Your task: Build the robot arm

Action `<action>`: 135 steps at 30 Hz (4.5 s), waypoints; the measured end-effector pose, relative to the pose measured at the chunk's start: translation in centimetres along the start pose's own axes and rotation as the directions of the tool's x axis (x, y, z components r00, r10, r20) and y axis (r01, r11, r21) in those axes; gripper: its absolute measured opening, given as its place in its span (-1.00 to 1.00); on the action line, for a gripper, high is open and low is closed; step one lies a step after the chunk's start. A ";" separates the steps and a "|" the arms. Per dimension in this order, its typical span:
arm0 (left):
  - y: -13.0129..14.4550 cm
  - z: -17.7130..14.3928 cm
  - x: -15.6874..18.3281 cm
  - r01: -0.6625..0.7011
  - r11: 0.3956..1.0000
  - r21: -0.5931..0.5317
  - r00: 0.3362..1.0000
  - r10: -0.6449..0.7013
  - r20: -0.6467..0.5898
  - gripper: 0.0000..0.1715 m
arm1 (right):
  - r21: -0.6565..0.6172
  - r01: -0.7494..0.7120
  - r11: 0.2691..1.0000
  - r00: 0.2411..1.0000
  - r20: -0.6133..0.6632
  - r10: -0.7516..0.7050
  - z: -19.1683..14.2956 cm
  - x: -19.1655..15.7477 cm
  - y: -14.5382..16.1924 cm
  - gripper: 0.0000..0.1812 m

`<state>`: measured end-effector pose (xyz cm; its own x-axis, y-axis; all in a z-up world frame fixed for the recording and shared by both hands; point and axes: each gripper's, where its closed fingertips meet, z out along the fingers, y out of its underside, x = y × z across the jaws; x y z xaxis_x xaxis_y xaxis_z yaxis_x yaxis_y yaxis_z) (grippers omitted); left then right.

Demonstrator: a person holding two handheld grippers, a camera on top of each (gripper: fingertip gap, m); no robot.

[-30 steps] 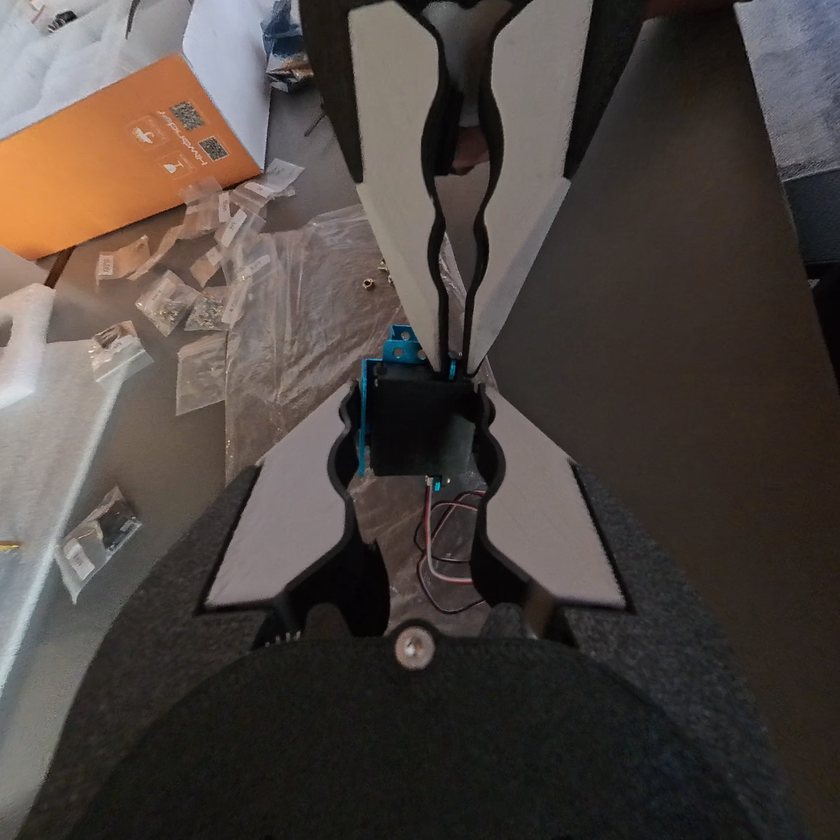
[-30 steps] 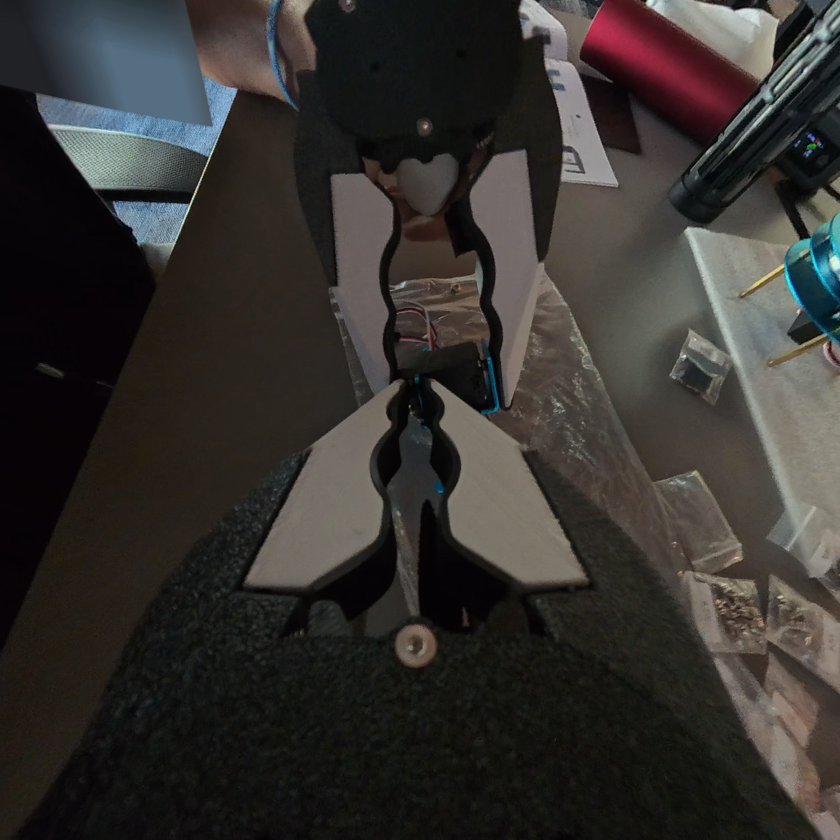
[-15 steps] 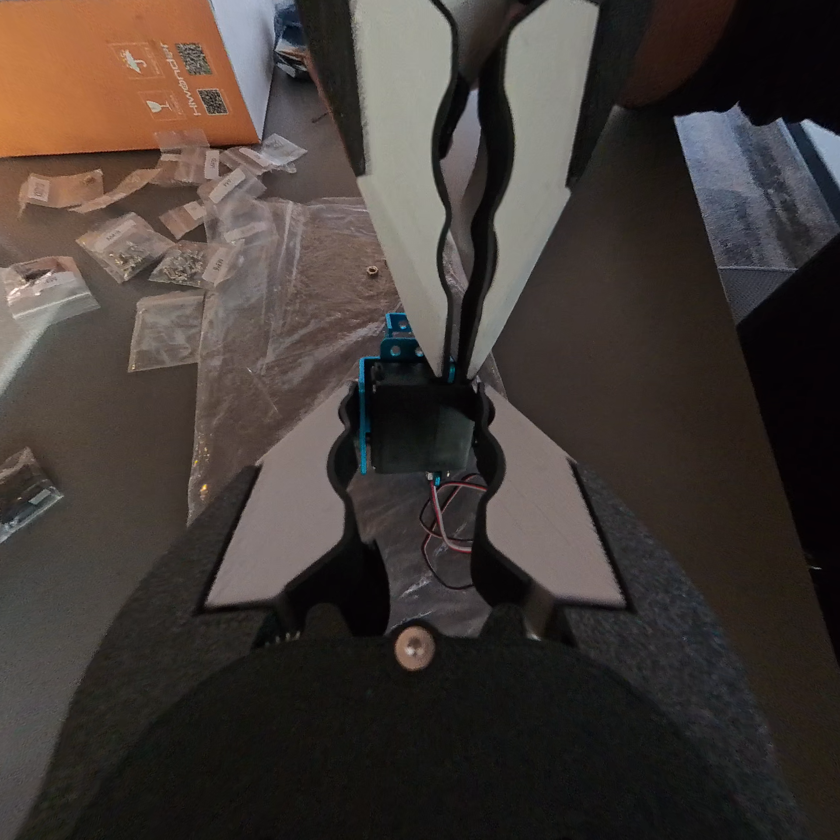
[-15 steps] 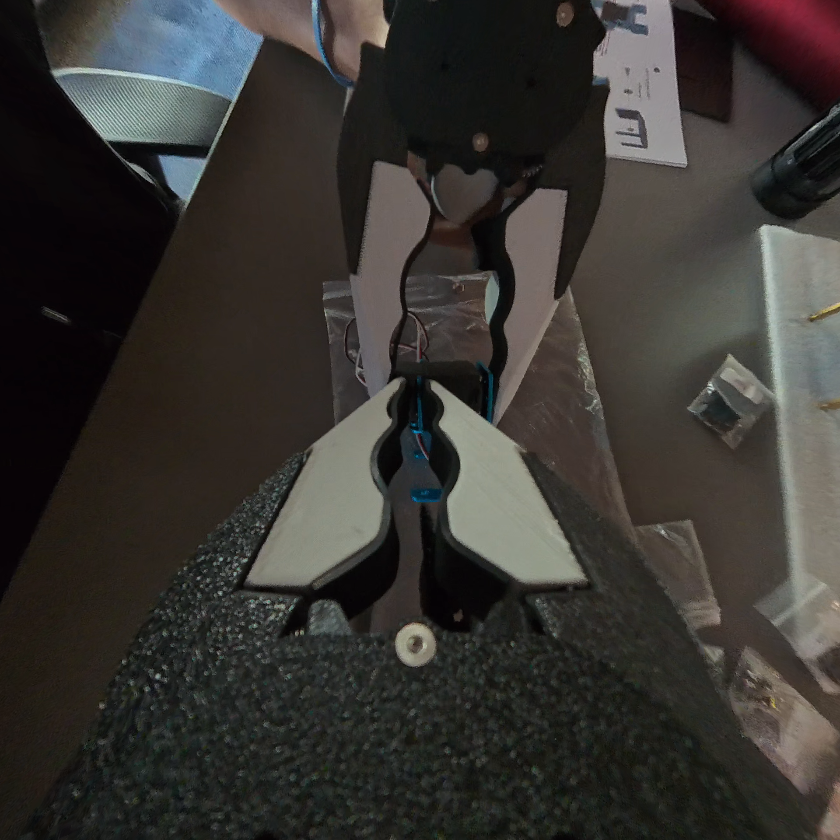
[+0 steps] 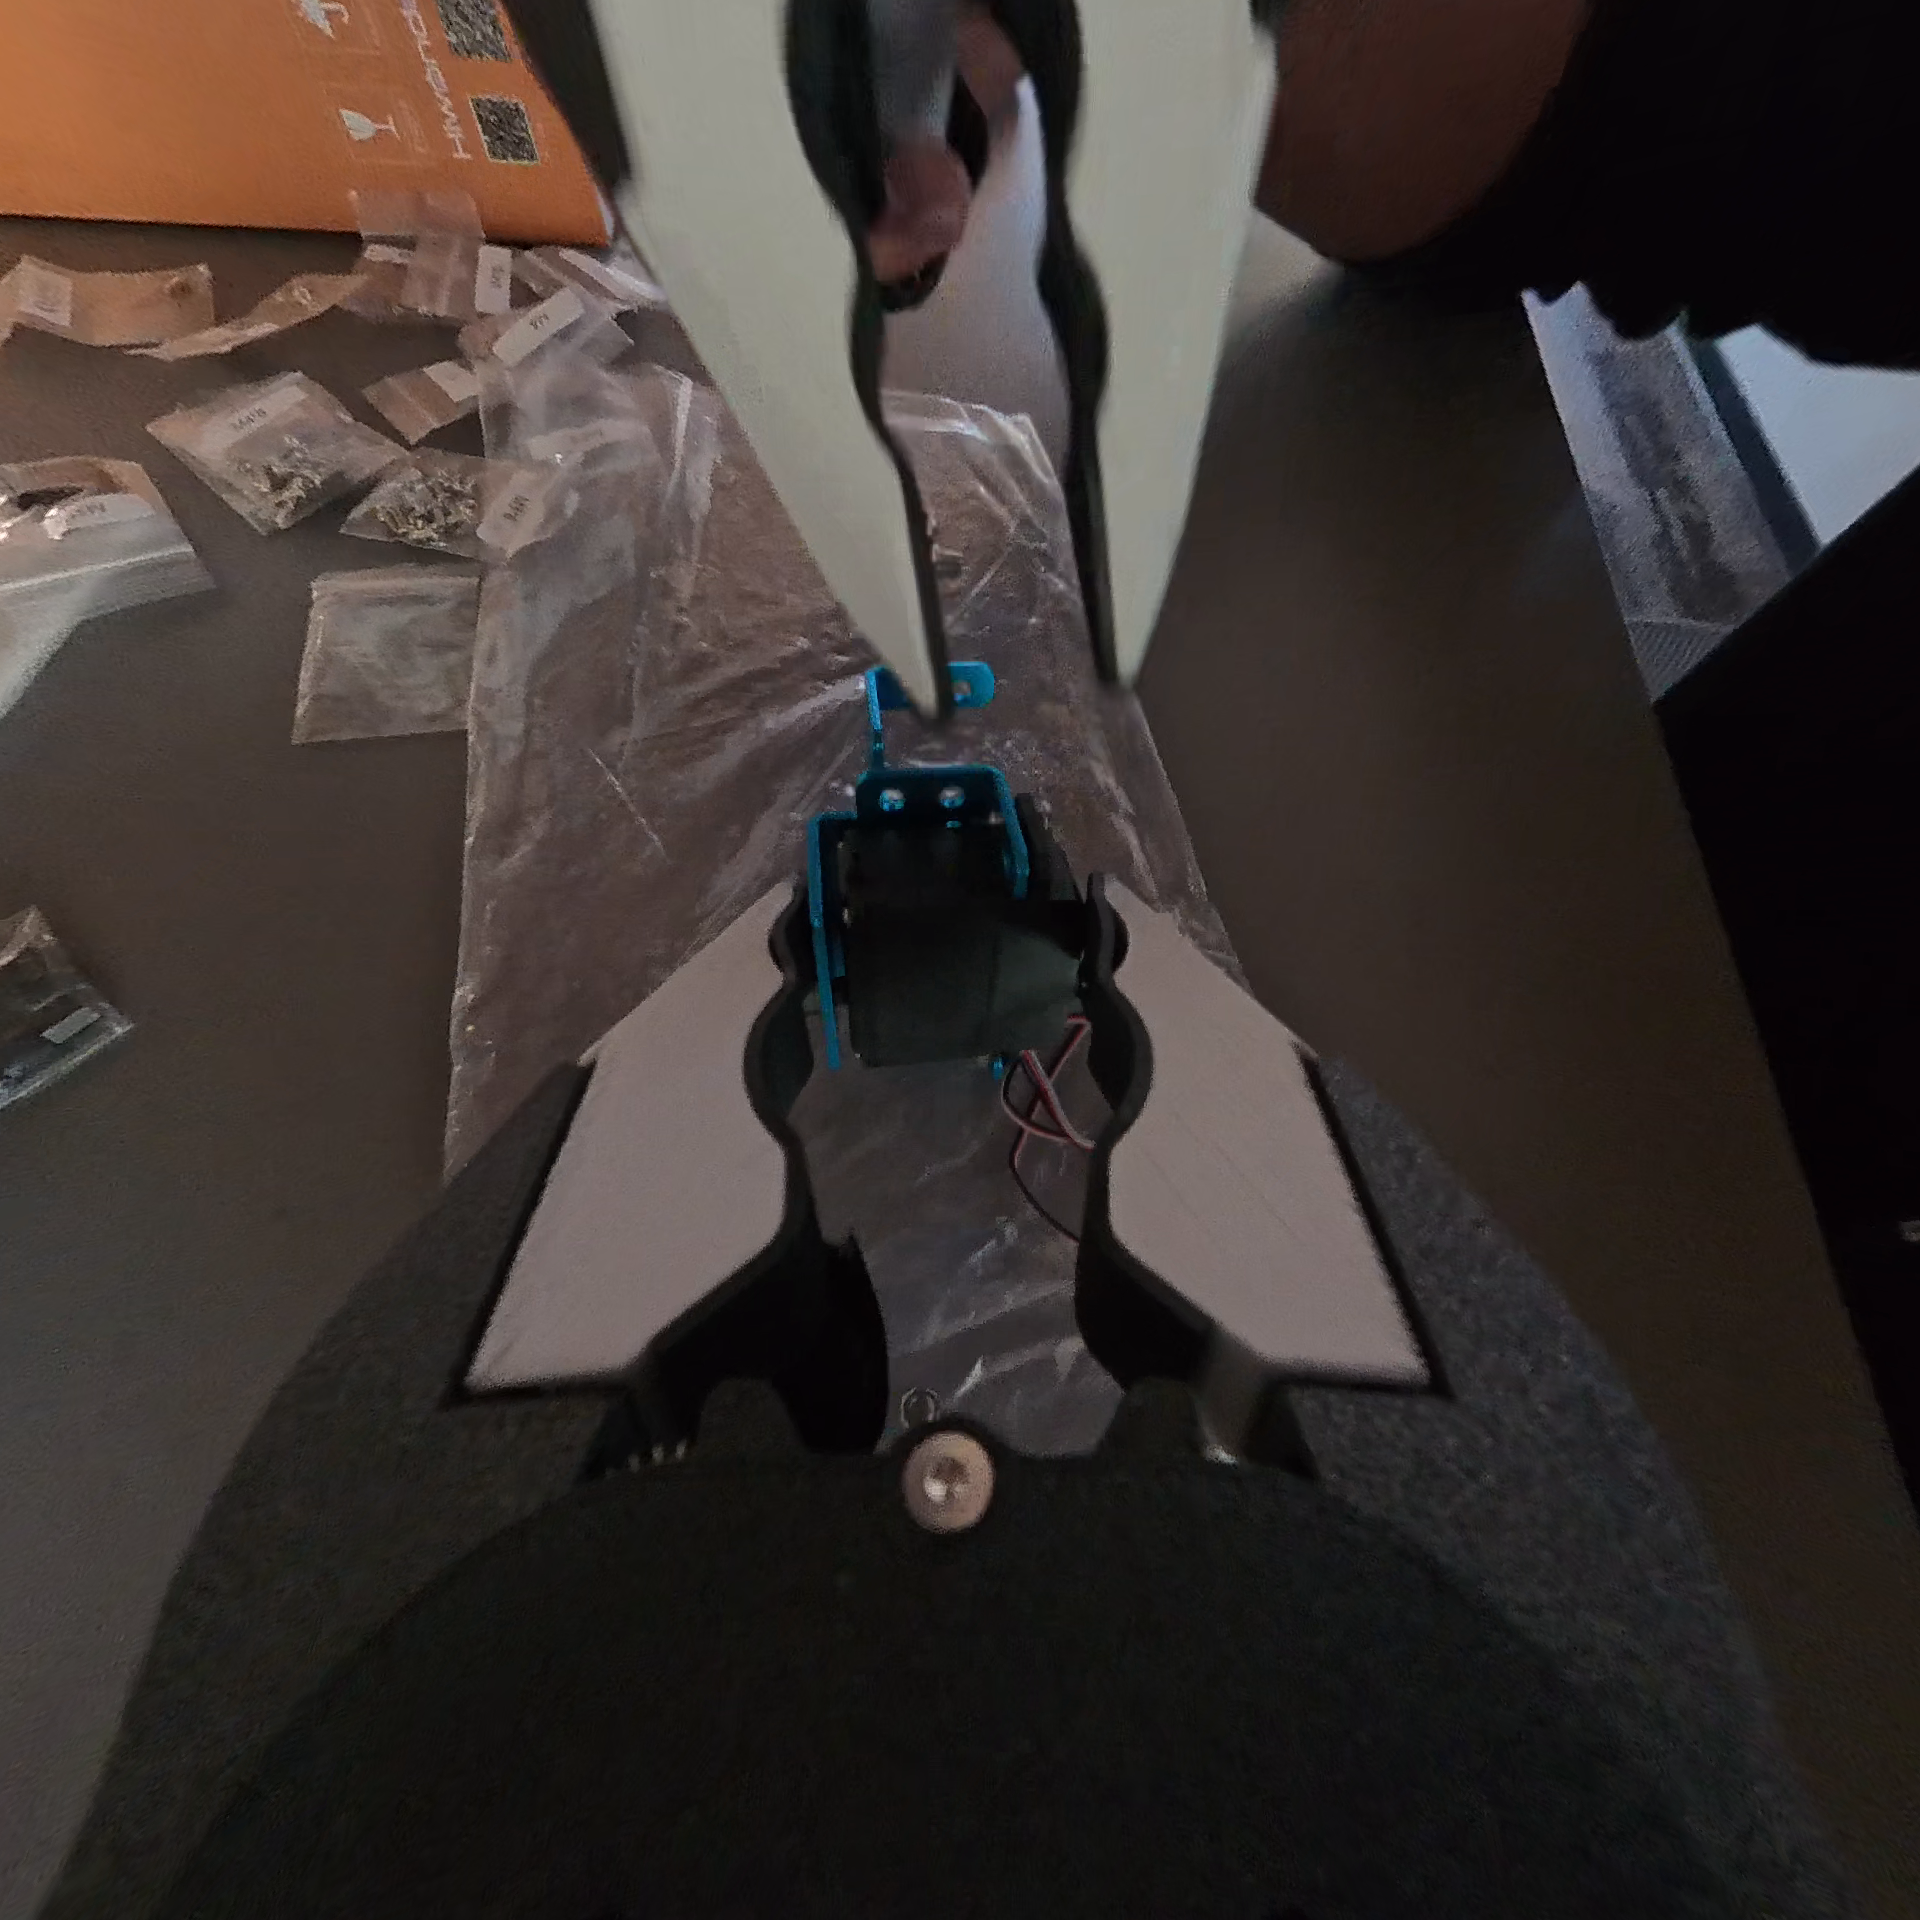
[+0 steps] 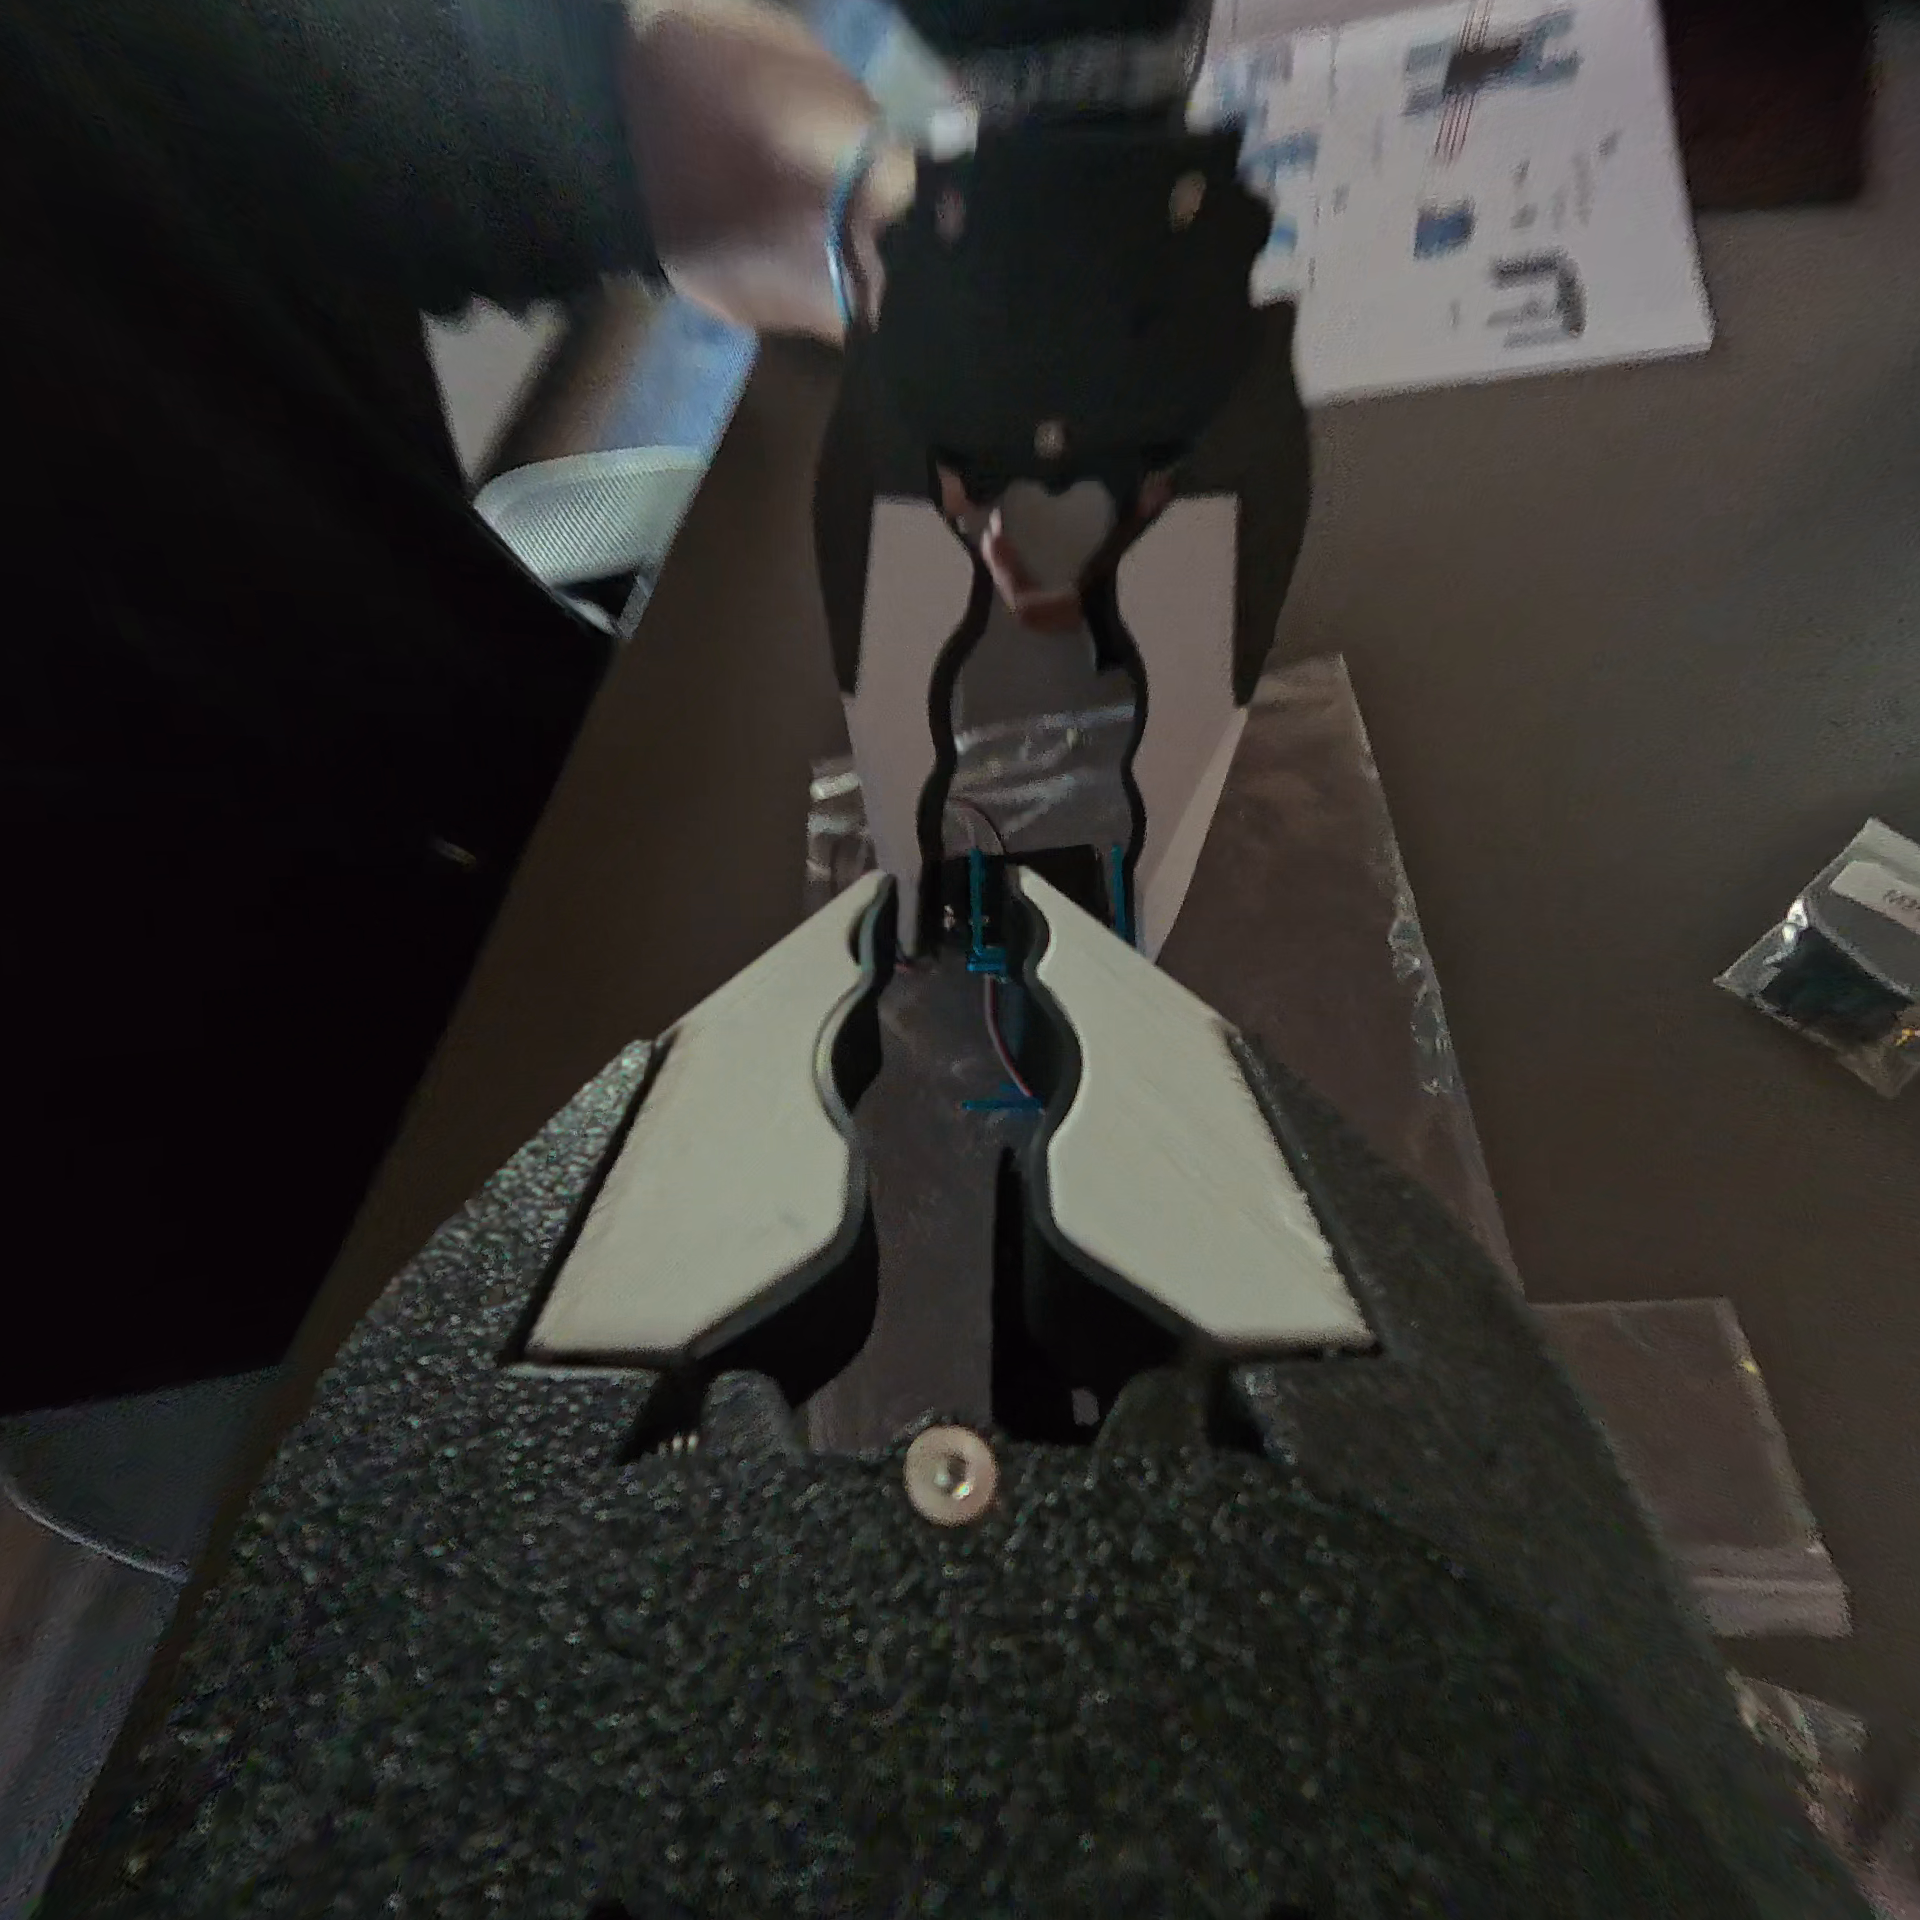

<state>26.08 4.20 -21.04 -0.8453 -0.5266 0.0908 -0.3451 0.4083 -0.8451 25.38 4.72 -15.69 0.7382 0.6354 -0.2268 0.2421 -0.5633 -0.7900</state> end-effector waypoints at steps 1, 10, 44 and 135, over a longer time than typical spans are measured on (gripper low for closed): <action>0.2 0.0 0.1 -0.006 1.000 -0.009 1.000 0.006 0.000 -0.40 | 0.062 -0.016 0.998 1.000 0.026 0.015 -0.9 -0.1 -0.6 -0.81; 0.7 -0.2 0.1 -0.026 0.999 -0.019 0.999 0.026 -0.019 -0.39 | 0.016 0.008 1.000 0.995 -0.095 -0.007 0.3 1.7 1.5 -0.70; -3.3 -10.8 -9.8 0.137 0.945 0.298 0.913 -0.237 0.332 -0.41 | -0.392 -0.016 0.920 0.956 -0.275 -0.101 11.5 4.2 1.3 -0.80; 1.3 -5.7 -0.7 -0.023 0.999 0.038 0.981 0.015 0.195 -0.60 | -0.044 -0.152 0.987 0.922 -0.365 0.126 3.5 4.9 1.5 -0.99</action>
<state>23.88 9.29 -19.20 -0.7547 -0.6556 -0.0265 -0.3099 0.3918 -0.8663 27.18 8.80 -19.98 0.9413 0.3223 -0.1003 0.1547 -0.6760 -0.7205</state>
